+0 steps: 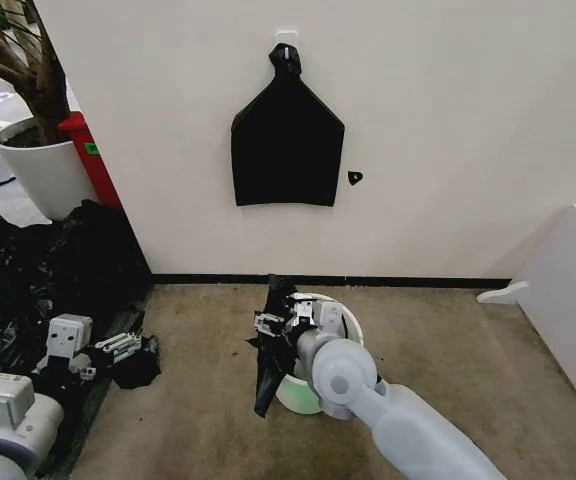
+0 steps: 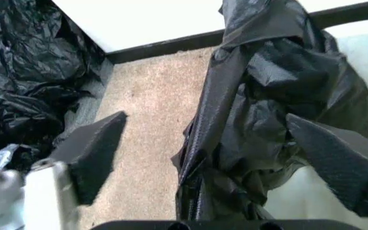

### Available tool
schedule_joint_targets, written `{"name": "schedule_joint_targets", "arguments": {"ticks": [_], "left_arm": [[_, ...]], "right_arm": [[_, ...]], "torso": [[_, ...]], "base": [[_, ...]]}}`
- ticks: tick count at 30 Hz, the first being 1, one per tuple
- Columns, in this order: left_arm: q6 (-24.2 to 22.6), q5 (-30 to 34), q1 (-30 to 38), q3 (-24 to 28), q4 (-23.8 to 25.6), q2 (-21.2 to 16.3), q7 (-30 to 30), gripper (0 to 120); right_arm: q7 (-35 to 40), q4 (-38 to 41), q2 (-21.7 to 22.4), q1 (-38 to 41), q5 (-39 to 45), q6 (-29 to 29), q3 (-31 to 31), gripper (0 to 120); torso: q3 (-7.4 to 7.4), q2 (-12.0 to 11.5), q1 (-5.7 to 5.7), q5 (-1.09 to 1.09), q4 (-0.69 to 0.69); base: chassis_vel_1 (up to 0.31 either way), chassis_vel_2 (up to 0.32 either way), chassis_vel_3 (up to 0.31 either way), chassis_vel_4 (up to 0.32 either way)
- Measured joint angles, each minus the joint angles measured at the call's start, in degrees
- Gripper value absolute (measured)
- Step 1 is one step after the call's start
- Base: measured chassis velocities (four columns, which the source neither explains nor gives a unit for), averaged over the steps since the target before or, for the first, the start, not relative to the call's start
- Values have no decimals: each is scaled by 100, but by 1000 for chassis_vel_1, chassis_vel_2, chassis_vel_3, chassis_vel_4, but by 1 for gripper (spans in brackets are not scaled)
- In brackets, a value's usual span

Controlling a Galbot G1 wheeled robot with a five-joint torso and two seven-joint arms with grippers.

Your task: Place the garbage bag over the trash bin.

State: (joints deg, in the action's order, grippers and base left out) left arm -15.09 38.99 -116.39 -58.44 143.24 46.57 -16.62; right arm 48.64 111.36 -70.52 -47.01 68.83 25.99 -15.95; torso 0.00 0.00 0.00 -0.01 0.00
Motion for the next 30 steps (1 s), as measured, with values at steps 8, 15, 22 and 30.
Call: {"name": "schedule_joint_targets", "arguments": {"ticks": [8,15,22,30], "left_arm": [[24,9,42,-3,0,-37,2,100],[37,56,149,26,0,-87,2,100],[38,119,183,35,-5,-112,-3,100],[68,189,228,11,-10,-194,-77,100]], "right_arm": [[33,-138,-117,-14,-31,-17,-100,73],[63,-247,-161,-13,-32,-24,-118,51],[76,-247,-96,-11,-29,-41,-146,22],[79,-321,-116,38,-33,-70,-183,0]], "torso": [[0,0,0,1,0],[0,0,0,1,0],[0,0,0,1,0],[0,0,0,1,0]], "base": [[0,0,0,0],[0,0,0,0],[0,0,0,0],[0,0,0,0]]}}
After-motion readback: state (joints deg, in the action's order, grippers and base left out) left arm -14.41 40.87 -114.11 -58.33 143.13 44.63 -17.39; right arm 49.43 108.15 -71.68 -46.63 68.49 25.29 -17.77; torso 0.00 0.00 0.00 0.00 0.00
